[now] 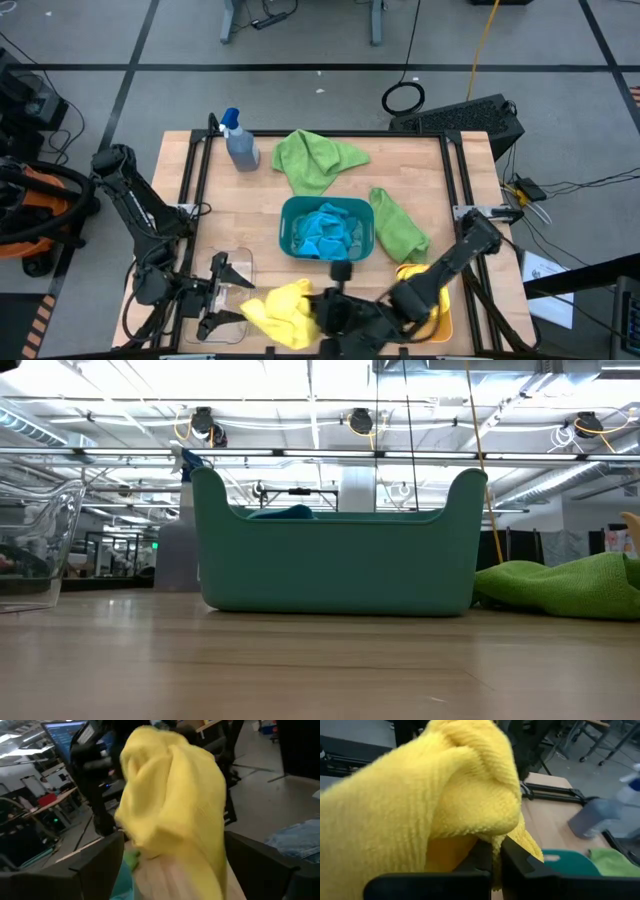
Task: Sort microfiber towel by color & place in baskets
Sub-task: Put the yellow microfiber towel into the orange bin
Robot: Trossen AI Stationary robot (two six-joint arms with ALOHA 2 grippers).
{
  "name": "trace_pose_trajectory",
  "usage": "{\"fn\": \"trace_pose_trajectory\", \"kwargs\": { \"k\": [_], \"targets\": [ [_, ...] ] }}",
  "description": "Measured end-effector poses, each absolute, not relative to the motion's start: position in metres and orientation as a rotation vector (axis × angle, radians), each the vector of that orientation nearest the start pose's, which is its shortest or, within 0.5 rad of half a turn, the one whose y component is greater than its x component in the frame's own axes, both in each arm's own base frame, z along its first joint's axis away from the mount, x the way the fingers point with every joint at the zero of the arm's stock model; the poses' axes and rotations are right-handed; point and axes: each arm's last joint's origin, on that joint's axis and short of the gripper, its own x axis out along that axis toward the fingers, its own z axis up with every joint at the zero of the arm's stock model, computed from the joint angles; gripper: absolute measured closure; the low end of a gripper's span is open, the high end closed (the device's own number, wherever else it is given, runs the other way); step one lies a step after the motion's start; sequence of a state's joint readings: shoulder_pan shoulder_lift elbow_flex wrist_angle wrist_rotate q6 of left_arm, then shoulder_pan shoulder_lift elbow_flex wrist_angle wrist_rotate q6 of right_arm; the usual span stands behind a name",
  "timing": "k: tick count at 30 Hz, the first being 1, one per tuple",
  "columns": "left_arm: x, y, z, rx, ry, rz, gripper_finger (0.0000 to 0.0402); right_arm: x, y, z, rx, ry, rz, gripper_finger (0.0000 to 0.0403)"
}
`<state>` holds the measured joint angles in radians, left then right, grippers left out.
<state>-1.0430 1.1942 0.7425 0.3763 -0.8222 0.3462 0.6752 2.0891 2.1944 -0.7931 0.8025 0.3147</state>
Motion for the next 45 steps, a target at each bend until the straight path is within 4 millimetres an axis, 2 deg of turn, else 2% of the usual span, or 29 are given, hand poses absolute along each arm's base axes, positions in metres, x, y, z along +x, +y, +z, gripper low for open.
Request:
{"fn": "trace_pose_trajectory", "kwargs": {
  "k": [6,13,17,20,25,30,33,38,43,45],
  "targets": [
    [0.148,-0.211,0.290,0.404,0.007,-0.217,0.0047,0.324,0.277,0.377,-0.112,0.558,-0.175,0.0400],
    [0.149,-0.209,0.290,0.402,0.009,-0.192,0.0047,0.257,0.276,0.392,0.081,0.780,-0.147,0.0401],
    [0.153,-0.207,0.290,0.382,0.014,-0.175,0.0047,0.219,0.269,0.397,0.179,0.942,-0.200,0.0401],
    [0.156,-0.204,0.290,0.375,0.018,-0.159,0.0047,0.203,0.272,0.402,0.252,0.986,-0.166,0.0401],
    [0.161,-0.200,0.290,0.353,0.025,-0.134,0.0047,0.194,0.276,0.395,0.283,1.065,-0.162,0.0401],
    [0.164,-0.198,0.290,0.346,0.025,-0.138,0.0047,0.201,0.274,0.377,0.229,1.183,-0.160,0.0401],
    [0.164,-0.199,0.290,0.345,0.024,-0.148,0.0047,0.209,0.266,0.374,0.170,1.225,-0.121,0.0401],
    [0.164,-0.199,0.290,0.340,0.024,-0.151,0.0047,0.211,0.242,0.393,0.189,1.226,-0.057,0.0401],
    [0.164,-0.199,0.289,0.333,0.028,-0.152,0.0047,0.192,0.215,0.422,0.291,1.208,0.019,0.0401],
    [0.164,-0.199,0.289,0.328,0.029,-0.152,0.0047,0.184,0.207,0.427,0.309,1.219,0.048,0.0401]
  ]
}}
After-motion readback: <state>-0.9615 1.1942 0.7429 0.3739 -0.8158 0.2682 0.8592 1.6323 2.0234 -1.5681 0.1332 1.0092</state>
